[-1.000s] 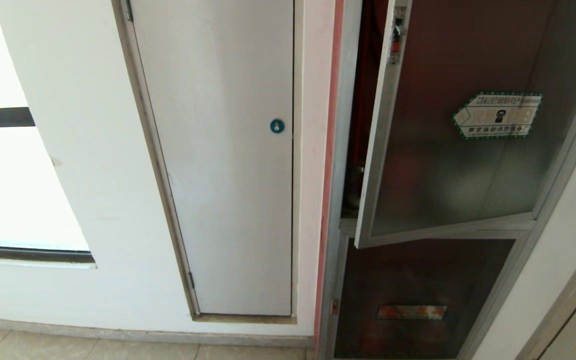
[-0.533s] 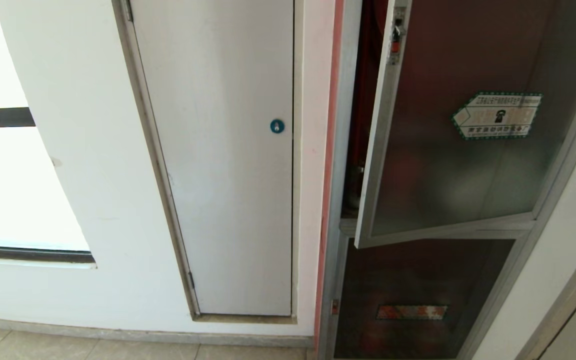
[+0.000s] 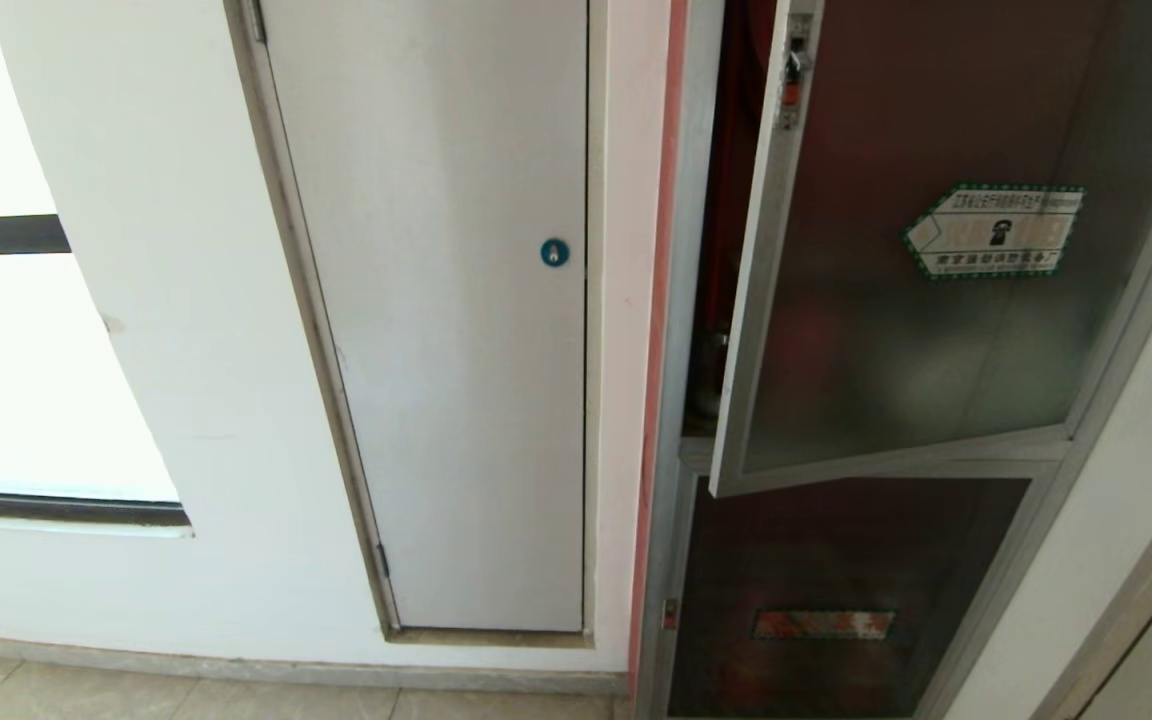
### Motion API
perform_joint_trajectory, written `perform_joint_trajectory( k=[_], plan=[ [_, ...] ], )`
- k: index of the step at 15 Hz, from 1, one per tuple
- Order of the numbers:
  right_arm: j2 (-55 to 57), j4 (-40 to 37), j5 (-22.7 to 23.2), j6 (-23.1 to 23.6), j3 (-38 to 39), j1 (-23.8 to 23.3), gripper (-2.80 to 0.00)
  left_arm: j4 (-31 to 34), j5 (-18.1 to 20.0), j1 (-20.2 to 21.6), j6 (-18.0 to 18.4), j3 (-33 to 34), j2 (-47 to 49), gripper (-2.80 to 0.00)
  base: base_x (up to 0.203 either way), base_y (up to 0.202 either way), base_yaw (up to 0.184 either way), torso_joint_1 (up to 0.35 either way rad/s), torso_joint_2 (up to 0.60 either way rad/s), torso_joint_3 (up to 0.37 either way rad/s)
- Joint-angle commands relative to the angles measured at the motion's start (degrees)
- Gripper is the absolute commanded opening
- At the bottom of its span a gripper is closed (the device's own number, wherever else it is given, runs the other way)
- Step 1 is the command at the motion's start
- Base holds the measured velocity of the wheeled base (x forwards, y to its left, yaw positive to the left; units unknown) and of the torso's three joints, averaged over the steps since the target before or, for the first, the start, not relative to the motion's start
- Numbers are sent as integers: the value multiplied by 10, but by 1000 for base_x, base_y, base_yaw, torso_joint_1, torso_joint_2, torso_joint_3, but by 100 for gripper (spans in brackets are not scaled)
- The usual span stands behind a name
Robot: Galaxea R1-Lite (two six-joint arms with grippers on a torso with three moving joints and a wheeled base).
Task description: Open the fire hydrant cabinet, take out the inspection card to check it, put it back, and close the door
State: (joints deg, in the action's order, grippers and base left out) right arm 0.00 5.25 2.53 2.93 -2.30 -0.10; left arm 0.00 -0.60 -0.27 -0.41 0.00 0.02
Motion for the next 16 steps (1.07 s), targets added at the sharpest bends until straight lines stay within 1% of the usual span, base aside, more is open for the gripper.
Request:
perform_joint_trajectory(
  k=[1,2,6,8,10,16],
  plan=[
    [0,10,-4,15,22,0,-280,0,0,0,0,0,0,-280,0,0,0,0,0,0],
    [0,-7,-9,23,24,0,-280,0,0,0,0,0,0,-280,0,0,0,0,0,0],
    [0,-63,-8,26,23,0,-280,0,0,0,0,0,0,-280,0,0,0,0,0,0],
    [0,-62,-8,20,23,0,-280,0,0,0,0,0,1,-280,0,0,0,0,0,0],
    [0,-57,-10,-7,24,0,-280,0,0,0,0,0,1,-280,0,0,0,0,0,0],
    [0,-56,-10,-8,24,0,-280,0,0,0,0,0,0,-280,0,0,0,0,0,0]
  ],
)
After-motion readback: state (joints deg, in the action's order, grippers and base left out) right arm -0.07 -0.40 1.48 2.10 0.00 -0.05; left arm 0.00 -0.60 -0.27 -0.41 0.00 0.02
